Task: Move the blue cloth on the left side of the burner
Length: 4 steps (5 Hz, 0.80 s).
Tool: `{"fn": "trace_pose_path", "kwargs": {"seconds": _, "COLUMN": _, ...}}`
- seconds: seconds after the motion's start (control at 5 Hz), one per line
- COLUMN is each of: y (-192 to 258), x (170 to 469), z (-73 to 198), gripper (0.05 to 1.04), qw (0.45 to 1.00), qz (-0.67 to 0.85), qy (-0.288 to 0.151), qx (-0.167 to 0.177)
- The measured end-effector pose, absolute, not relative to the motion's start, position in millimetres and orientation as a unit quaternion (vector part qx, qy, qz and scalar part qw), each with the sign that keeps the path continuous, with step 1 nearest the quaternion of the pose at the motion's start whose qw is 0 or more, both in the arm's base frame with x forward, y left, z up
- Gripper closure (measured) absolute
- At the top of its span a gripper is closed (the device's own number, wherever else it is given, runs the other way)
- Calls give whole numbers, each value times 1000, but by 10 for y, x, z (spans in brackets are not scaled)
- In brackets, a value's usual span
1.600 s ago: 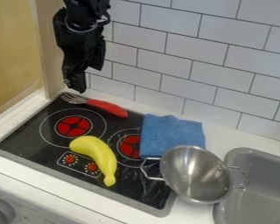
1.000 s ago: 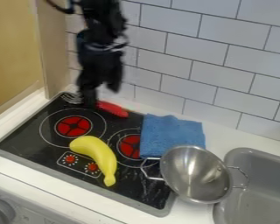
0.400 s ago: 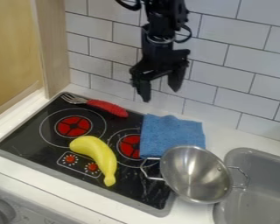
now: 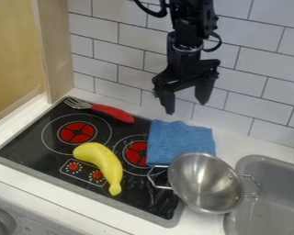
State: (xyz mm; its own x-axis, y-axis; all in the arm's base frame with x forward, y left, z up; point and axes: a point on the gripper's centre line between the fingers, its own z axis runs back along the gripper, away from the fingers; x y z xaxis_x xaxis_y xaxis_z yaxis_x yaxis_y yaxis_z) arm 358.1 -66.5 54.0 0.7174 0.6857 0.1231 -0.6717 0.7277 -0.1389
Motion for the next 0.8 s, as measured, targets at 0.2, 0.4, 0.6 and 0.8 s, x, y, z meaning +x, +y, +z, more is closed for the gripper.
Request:
{"fn": "trace_pose_path", "kwargs": {"seconds": 0.2, "y": -714, "x": 3544, "z": 518, "gripper": 83, "qw": 934, "qz": 347, "qy": -71, "qx": -42}}
{"fn": "trace_pose_path", "kwargs": {"seconds": 0.4, "y": -736, "x": 3477, "z": 325, "gripper": 83, "qw": 941, "qz": 336, "qy": -42, "qx": -26}}
{"fn": "trace_pose_path", "kwargs": {"seconds": 0.6, "y": -755, "x": 3532, "z": 263, "gripper": 83, "qw": 946, "qz": 322, "qy": -33, "qx": -20}}
{"fn": "trace_pose_path", "kwargs": {"seconds": 0.8, "y": -750, "x": 3509, "z": 161, "gripper": 83, "qw": 949, "qz": 314, "qy": -15, "qx": -9}}
